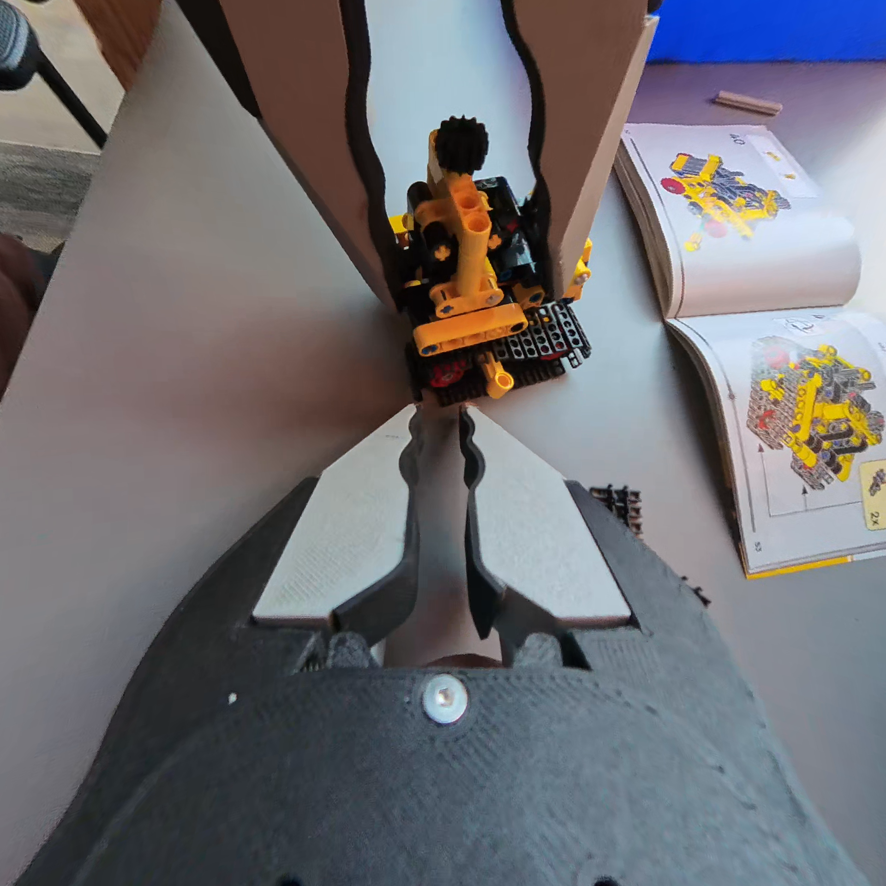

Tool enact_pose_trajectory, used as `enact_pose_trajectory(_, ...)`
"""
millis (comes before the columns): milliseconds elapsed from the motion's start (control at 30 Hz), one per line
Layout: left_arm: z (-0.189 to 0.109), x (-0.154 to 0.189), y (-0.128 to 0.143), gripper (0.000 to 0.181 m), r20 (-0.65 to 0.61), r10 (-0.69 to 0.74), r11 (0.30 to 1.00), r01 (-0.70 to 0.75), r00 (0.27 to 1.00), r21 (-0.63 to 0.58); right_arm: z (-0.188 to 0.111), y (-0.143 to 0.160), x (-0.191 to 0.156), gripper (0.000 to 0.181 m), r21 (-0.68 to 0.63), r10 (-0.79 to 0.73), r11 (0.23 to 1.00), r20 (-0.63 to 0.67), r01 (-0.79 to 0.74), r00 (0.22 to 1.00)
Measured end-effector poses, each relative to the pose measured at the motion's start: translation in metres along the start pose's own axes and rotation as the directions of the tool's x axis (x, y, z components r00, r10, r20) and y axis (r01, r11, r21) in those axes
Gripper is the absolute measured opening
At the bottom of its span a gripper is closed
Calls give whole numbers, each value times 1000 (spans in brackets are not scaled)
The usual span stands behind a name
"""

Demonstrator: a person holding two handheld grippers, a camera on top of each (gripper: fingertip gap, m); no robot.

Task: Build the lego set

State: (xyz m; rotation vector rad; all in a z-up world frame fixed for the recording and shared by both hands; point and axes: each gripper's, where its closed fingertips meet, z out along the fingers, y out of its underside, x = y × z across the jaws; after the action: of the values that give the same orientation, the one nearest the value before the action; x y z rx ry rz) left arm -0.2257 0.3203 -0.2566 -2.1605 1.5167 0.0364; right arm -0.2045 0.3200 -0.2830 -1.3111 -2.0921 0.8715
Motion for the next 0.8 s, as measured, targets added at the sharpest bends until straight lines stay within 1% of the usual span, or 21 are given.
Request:
enact_pose_trajectory(100, 0, 0, 0, 48, -4, -2, 1000, 2, 1000, 12, 1, -5, -1, 12, 22, -20, 1000, 36, 20, 999)
enact_pose_trajectory(233, 2, -3, 1, 48, 8, -2, 1000, 2, 1000, 7, 5, -3, 0, 6, -2, 17, 1000, 72, -17, 997)
enact_pose_trajectory(333, 3, -3, 1, 47, 3, 11, 1000, -11, 1000, 2, 6, -2, 2, 0, -2, 7, 1000, 69, -7, 998)
enact_pose_trajectory(667, 7, -6, 2, 47, 9, 17, 1000, -17, 1000, -1, 6, -2, 0, 0, 0, -19, 1000, 66, 19, 998)
enact_pose_trajectory(733, 8, -3, 2, 42, -2, 23, 1000, -23, 1000, 5, 6, -2, 0, 0, 0, -15, 1000, 69, 15, 998)
enact_pose_trajectory(800, 8, -3, 1, 42, 0, 24, 1000, -24, 1000, 9, 5, -2, 1, 0, 1, -9, 1000, 71, 9, 997)
